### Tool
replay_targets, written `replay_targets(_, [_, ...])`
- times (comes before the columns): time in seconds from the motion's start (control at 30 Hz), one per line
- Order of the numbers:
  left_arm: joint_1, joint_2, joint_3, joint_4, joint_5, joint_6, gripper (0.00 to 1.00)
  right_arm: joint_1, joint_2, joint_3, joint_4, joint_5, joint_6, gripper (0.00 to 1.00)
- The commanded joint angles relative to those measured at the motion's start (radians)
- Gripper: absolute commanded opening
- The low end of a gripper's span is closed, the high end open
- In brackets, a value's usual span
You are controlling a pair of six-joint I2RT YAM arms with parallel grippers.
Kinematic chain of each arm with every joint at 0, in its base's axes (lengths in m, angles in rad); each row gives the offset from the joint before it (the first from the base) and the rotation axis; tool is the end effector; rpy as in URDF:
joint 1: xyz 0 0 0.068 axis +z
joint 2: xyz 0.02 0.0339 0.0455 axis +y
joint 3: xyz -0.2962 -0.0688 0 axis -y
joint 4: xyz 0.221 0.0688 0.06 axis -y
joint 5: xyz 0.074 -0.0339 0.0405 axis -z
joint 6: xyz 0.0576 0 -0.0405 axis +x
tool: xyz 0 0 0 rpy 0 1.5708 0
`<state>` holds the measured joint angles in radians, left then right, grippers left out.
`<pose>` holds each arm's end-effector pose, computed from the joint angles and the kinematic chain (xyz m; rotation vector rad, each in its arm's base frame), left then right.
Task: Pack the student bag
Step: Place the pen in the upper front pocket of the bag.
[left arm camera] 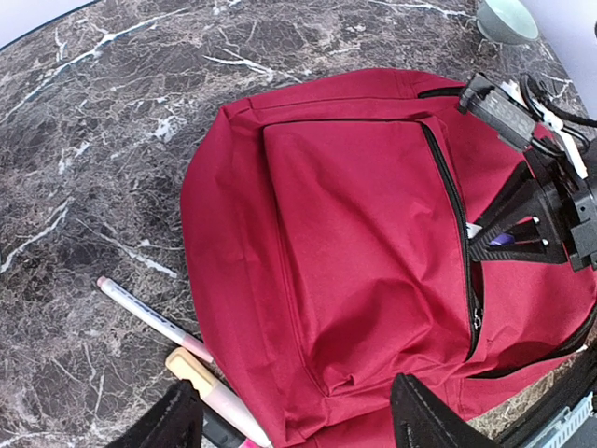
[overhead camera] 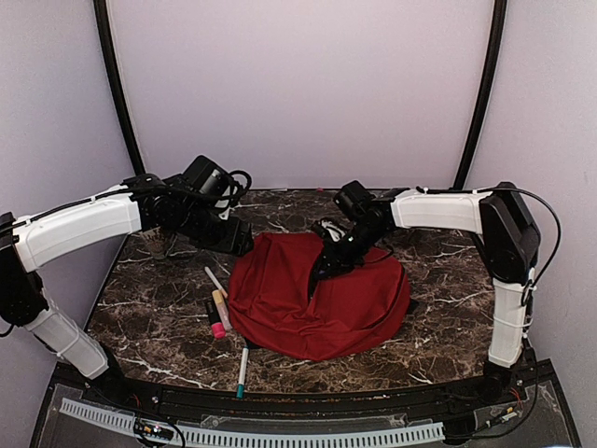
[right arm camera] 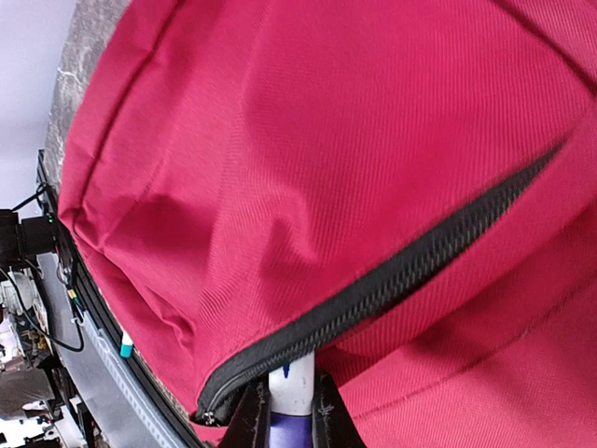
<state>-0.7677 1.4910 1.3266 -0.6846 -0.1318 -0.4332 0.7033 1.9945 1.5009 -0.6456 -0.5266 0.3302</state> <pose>0.2289 -0.2104 0.3334 0.3473 2.4230 -0.3886 0.2990 0.2915 0.2192 -0.6977 2.7839 0.9817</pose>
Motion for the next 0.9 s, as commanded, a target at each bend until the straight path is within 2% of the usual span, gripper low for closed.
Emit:
replay_targets(0.0, [-0.008,-0.04,-0.009,-0.007,0.046,0.012,0.7,0.001,0.015,0.024,0.106,-0.039,0.011,0.0])
replay_targets(0.17, [-0.029,-0.02,-0.006,0.023,0.121,0.018,0.67,-0.001,0.042,0.021,0.161,-0.073,0.069,0.01])
replay_targets(0.43, [-0.077,0.036,0.03,0.032,0.149,-0.026,0.65,-0.01,0.067,-0.068,0.291,-0.093,0.146,0.04])
replay_targets(0.53, [-0.102,0.064,0.055,0.028,0.154,-0.031,0.65,-0.018,0.061,-0.15,0.43,-0.118,0.21,0.06])
replay_targets(0.73, [-0.137,0.09,0.061,0.042,0.158,-0.085,0.65,-0.024,0.039,-0.279,0.661,-0.168,0.304,0.21])
replay_targets(0.87, [-0.142,0.081,0.054,0.036,0.129,-0.123,0.65,-0.021,0.041,-0.299,0.799,-0.208,0.38,0.21])
